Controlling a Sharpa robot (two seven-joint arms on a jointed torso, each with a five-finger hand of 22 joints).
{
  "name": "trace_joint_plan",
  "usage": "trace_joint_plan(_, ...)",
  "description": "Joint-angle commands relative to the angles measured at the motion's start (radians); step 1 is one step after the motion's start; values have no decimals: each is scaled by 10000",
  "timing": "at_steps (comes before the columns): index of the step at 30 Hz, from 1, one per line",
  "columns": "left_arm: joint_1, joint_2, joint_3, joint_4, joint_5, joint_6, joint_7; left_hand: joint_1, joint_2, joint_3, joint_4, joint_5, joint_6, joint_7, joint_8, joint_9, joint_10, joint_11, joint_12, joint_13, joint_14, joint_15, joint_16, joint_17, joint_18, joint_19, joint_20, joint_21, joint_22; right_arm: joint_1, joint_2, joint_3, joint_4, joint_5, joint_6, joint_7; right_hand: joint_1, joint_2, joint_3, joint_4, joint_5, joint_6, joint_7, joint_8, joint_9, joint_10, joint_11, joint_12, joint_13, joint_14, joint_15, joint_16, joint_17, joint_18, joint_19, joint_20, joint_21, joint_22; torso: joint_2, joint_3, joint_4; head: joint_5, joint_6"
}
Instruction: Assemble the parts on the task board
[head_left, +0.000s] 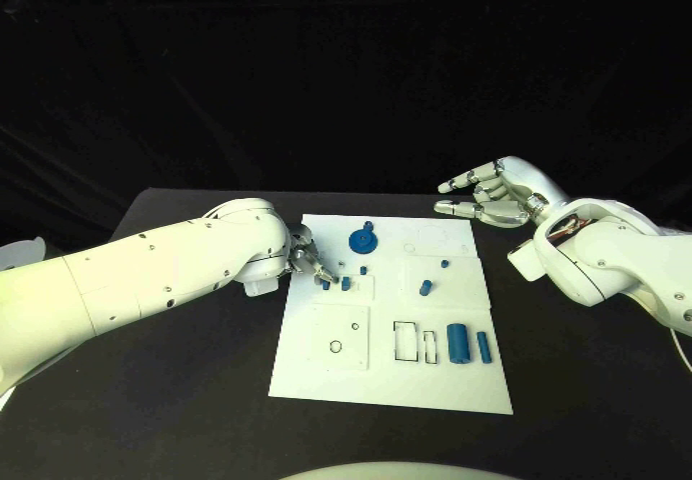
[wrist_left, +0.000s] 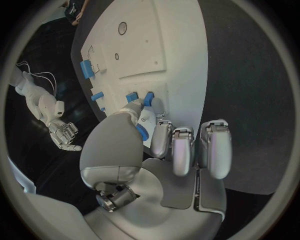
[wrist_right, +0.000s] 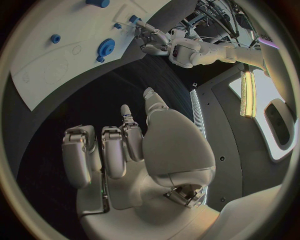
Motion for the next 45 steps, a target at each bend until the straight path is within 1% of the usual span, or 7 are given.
trace_joint_plan(1, -32, -38, -17, 17, -38, -270, -69, 1, 91, -132, 52, 0, -6, 53, 35, 15, 87, 14, 46, 18, 1054, -79, 31, 2633, -172, 830, -69, 32, 2156, -4, -1, 1, 12, -30, 95, 88, -40, 85, -35, -2, 29, -13, -6, 51, 15, 195, 45, -70, 1560, 913, 30, -37, 2021, -15, 768, 36, -42, 2139, -1, 0, 3, -5, 11)
trace_joint_plan(21, -85, -585, 48, 269, 2028, -2622, 1675, 481, 435, -2204, 652, 66, -704, 331, -326, -100, -572, 224, -965, -1005, 1054, 24, 31, 2633, 6, 515, 10, -544, 1564, -4, 0, 1, -19, -28, 105, 84, -40, 85, -35, -2, 29, -13, -6, 51, 15, 195, 45, -70, 1560, 913, 30, -37, 2021, -15, 768, 36, -42, 2139, 2, -4, 2, -43, 33)
trace_joint_plan(27, -125, -739, 47, 321, 2757, -3266, 3300, 1067, 613, -2590, 614, 58, -1597, 818, -1088, -683, -2682, 669, -4244, -4180, 955, 373, -145, 2370, 524, -576, 299, -2542, -371, -4, -13, 1, -18, -25, 104, 79, -40, 85, -35, -2, 29, -13, -6, 51, 15, 195, 45, -70, 1560, 913, 30, -37, 2021, -15, 768, 36, -42, 2139, -3, 0, 20, -76, 50)
trace_joint_plan(31, -169, -749, 34, 391, 2616, -3492, 4565, 3025, 1078, -1888, 41, 129, -2197, 1364, -1886, -1460, -4816, 1195, -6640, -5995, -1189, 801, -3468, -1714, 1443, -3325, 671, -7340, -4561, -4, -17, 1, -19, -24, 106, 77, -40, 85, -35, -2, 29, -13, -6, 51, 15, 195, 45, -70, 1560, 913, 30, -37, 2021, -15, 768, 36, -42, 2139, -5, -3, 15, -79, 89)
trace_joint_plan(36, -261, -613, 9, 448, 1060, -3894, 5927, 4782, 819, -660, -610, -35, -1962, 1613, -2756, -2503, -5282, 1455, -8279, -7615, -2960, 1093, -6160, -4403, 1531, -3782, 929, -8591, -5408, -4, -10, 1, -24, -24, 116, 78, -40, 86, -38, -1, 30, -13, -6, 51, 15, 195, 45, -69, 1561, 913, 30, -36, 2022, -15, 768, 36, -42, 2139, 2, -13, 8, -149, 141)
trace_joint_plan(40, -349, -384, -6, 376, -316, -4163, 6438, 4911, 352, -3, -707, -252, -1446, 1555, -3437, -3356, -4969, 1515, -9223, -8888, -2675, 1088, -6365, -4802, 1542, -3400, 951, -8836, -5669, -4, 9, 1, -34, -24, 129, 81, -43, 94, -65, 9, 36, -16, -6, 50, 14, 200, 45, -59, 1565, 916, 30, -32, 2031, -16, 770, 35, -41, 2142, 7, -8, -9, -178, 188)
trace_joint_plan(45, -431, -37, -18, 163, -1700, -4075, 6331, 4344, -54, -8, -552, -561, -1162, 1467, -3830, -3847, -4912, 1511, -9705, -9635, -1261, 1067, -4647, -3266, 1521, -2633, 965, -8698, -5710, -4, 28, 1, -43, -23, 142, 85, -43, 94, -65, 9, 36, -16, -6, 50, 14, 200, 45, -59, 1565, 916, 30, -32, 2031, -16, 770, 35, -41, 2142, 14, 1, -17, -217, 238)
